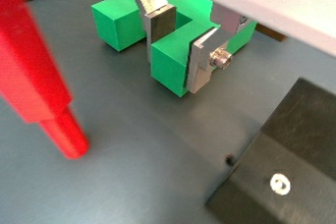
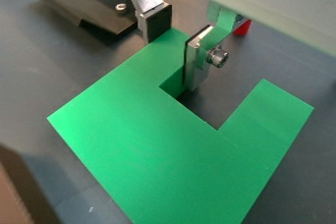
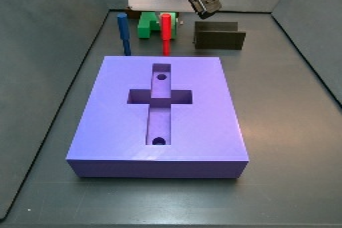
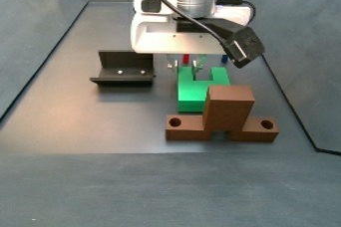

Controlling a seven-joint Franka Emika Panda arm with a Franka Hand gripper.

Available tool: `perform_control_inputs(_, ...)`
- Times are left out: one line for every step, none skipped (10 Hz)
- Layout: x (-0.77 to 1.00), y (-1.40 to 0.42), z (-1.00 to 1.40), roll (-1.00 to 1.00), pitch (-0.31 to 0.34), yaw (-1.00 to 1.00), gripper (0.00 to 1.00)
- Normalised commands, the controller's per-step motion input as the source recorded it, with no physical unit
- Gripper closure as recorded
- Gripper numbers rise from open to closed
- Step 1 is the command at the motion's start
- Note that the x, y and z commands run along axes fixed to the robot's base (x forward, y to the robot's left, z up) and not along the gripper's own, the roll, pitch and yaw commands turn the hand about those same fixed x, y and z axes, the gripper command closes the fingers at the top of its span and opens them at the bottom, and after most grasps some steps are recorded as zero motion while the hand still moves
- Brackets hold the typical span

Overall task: Pick up the green object. Move up. Place the green object on the fixture. Regrasp the green object. Move to above the board. Insert the green object.
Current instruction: Pick up the green object, then move up.

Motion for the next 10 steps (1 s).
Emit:
perform_control_inputs(0.0,0.0,0.0,0.0,0.0,0.0,1.0)
perform_control_inputs(0.0,0.0,0.0,0.0,0.0,0.0,1.0)
perform_control_inputs(0.0,0.0,0.0,0.0,0.0,0.0,1.0)
perform_control_inputs(0.0,0.0,0.0,0.0,0.0,0.0,1.0)
perform_control_inputs(0.0,0.0,0.0,0.0,0.0,0.0,1.0)
perform_control_inputs(0.0,0.0,0.0,0.0,0.0,0.0,1.0)
perform_control_inputs(0.0,0.0,0.0,0.0,0.0,0.0,1.0)
perform_control_inputs(0.0,0.0,0.83,0.0,0.0,0.0,1.0)
perform_control_inputs(-0.04,0.0,0.82,0.0,0.005,0.02,1.0)
perform_control_inputs(-0.08,0.01,0.54,0.02,-0.013,0.01,1.0)
